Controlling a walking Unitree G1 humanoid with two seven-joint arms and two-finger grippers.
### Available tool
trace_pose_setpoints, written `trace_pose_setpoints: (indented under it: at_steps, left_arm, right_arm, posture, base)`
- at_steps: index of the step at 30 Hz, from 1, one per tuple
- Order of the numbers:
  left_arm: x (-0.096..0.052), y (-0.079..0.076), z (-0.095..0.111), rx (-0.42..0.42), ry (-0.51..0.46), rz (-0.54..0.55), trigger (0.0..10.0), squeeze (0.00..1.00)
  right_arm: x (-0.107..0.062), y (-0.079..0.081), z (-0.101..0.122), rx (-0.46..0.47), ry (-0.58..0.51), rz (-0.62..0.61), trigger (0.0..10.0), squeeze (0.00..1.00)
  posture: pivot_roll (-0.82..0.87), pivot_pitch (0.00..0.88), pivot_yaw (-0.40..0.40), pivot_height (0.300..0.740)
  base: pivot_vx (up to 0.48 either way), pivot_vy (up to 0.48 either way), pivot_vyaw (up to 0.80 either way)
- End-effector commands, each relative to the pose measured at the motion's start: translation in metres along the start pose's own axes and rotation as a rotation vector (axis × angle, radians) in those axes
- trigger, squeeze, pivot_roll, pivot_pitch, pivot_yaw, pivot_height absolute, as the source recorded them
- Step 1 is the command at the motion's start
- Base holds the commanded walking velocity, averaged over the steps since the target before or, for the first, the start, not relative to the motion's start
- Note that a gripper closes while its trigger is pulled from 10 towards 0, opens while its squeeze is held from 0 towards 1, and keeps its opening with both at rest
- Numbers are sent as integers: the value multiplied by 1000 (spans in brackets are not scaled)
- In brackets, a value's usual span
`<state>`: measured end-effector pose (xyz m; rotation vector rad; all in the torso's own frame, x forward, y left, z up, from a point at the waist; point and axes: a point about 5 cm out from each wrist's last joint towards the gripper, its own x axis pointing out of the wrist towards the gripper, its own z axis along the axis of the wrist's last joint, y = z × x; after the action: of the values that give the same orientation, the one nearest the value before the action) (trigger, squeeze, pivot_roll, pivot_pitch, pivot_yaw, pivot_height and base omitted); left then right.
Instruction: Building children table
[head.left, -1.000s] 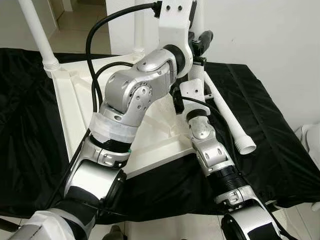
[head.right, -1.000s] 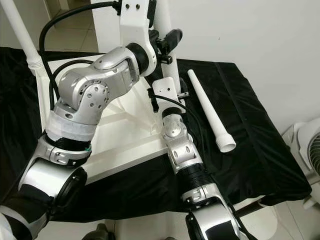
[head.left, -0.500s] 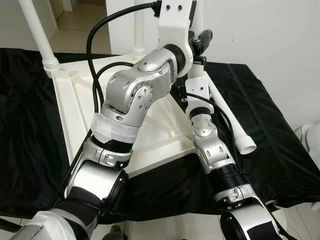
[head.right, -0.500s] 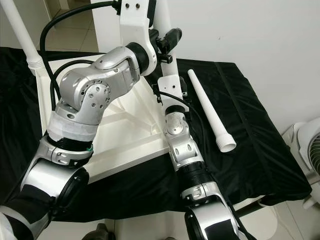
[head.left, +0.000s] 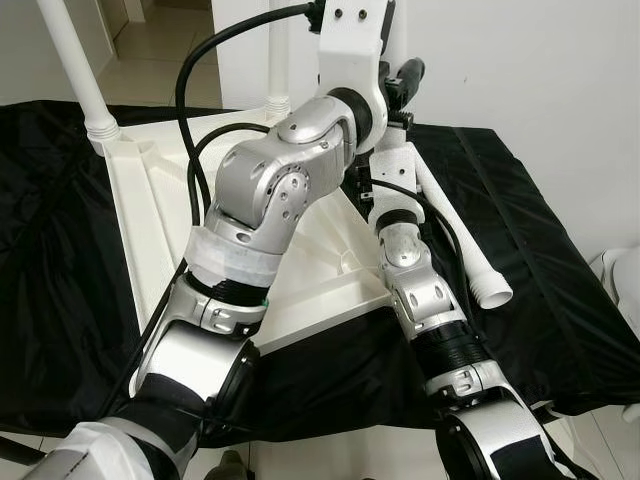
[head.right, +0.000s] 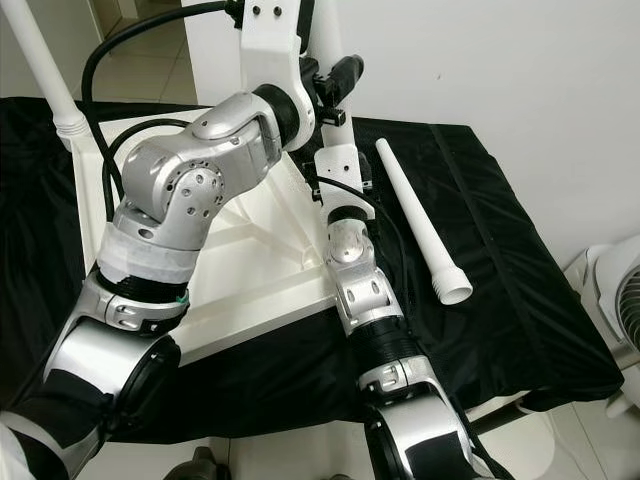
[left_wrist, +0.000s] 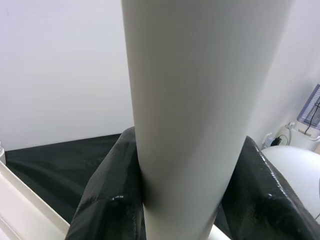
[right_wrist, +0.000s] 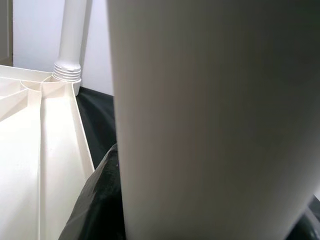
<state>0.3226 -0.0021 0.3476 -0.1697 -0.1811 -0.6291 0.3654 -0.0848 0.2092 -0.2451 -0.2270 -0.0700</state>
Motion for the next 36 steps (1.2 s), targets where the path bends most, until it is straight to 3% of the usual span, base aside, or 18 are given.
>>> trace_pose_setpoints:
  at_steps: [1,4,5,20,21,30,31,36]
  left_arm:
    - [-1,-13,17,19,-82,-69,10000,0]
    - [-1,-14,17,7,-85,-78,10000,0]
    - [-2,-14,16,-9,-87,-90,10000,1000]
    - [-2,-11,18,-26,-106,-73,10000,1000]
    - [-3,-8,18,-28,-116,-55,10000,0]
    - [-8,4,13,-30,-116,-4,10000,0]
    - [-12,10,6,-19,-107,9,10000,0]
    - [-22,19,-9,6,-77,18,10000,0]
  right_arm:
    - [1,-5,-9,10,58,-33,10000,0]
    - [2,-5,-9,12,56,-38,10000,0]
    - [2,-5,-9,10,52,-37,10000,0]
    - [-2,0,-9,16,27,4,10000,0]
    - [-2,-2,-10,30,32,-4,10000,0]
    - [-1,-13,-11,93,35,-46,10000,0]
    - [0,-19,-12,142,43,-70,10000,0]
    - [2,-30,-15,204,52,-96,10000,0]
  posture:
    - [116,11,-50,740]
    - [117,8,-51,740]
    - [118,6,-52,740]
    - [119,0,-55,740]
    - [118,0,-55,740]
    - [118,0,-55,740]
    - [118,0,-57,740]
    - [118,0,-57,740]
  base:
    - [0,0,0]
    - [0,0,0]
    - [0,0,0]
    - [0,0,0]
    - [0,0,0]
    - [0,0,0]
    - [0,0,0]
    - [0,0,0]
